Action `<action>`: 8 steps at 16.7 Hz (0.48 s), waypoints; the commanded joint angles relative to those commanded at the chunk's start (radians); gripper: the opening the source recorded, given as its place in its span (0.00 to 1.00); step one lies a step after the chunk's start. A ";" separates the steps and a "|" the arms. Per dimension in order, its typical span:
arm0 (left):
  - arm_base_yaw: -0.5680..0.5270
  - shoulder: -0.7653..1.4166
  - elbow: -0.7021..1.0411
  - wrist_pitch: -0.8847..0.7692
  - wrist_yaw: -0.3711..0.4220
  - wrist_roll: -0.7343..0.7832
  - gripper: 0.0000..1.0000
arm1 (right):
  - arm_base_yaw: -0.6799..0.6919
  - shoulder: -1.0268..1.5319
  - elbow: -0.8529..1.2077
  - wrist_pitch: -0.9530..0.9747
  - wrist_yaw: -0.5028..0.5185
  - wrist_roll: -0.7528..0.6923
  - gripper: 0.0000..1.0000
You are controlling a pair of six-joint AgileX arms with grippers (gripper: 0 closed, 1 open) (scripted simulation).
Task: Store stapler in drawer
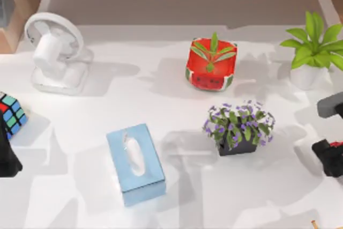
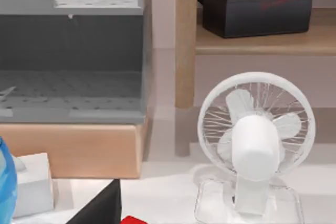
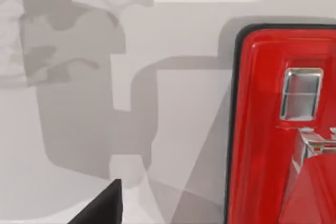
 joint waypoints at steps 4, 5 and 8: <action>0.000 0.000 0.000 0.000 0.000 0.000 1.00 | 0.000 0.000 0.000 0.000 0.000 0.000 0.62; 0.000 0.000 0.000 0.000 0.000 0.000 1.00 | 0.000 0.000 0.000 0.000 0.000 0.000 0.55; 0.000 0.000 0.000 0.000 0.000 0.000 1.00 | 0.000 0.000 0.000 0.000 0.000 0.000 0.32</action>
